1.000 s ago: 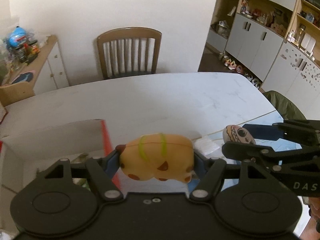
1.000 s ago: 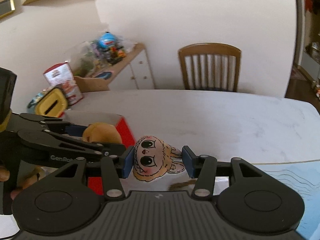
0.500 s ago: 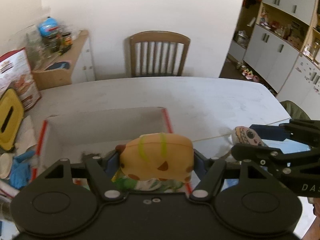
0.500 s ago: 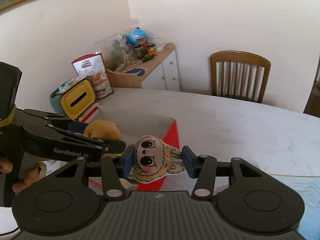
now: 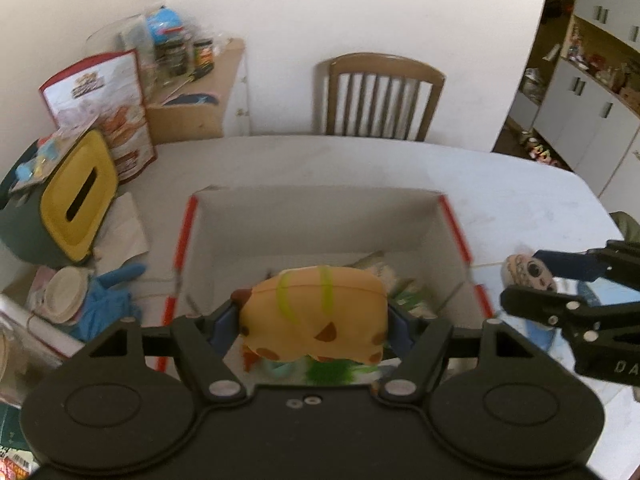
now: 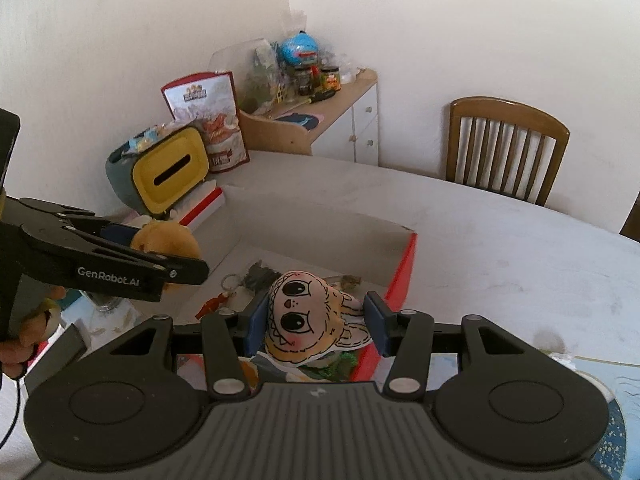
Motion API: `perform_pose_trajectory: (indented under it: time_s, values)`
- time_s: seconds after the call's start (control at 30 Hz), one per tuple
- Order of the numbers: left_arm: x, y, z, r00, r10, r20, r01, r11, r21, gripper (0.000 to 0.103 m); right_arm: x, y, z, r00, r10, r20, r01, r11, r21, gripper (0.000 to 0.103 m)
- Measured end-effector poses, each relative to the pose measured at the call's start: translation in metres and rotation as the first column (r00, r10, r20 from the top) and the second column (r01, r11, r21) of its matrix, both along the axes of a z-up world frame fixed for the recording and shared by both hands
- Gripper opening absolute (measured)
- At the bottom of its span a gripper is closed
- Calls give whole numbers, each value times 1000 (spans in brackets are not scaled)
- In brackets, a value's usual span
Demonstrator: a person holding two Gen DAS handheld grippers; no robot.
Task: Organize objects
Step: 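Carry the pig toy with the left tool while the right tool carries the plush to the box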
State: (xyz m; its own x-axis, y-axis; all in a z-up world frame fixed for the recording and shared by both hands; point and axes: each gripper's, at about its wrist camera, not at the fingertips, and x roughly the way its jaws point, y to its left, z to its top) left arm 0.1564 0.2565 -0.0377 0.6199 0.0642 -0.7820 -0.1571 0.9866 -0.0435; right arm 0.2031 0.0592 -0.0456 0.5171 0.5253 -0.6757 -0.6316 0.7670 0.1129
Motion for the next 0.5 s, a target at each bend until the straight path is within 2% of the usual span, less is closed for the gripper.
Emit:
perform_pose_trajectory:
  time_s: [0.3,0.5]
  values:
    - [9,29,-30,997,44,-56,-42,999,21,72,7,41,-22,1000,30,-4,-30,997,-66,50]
    - [23,33,-49,995,35,-95,-29,998,61,72,15,61,-36,999,42,8,-40,992,-122,50]
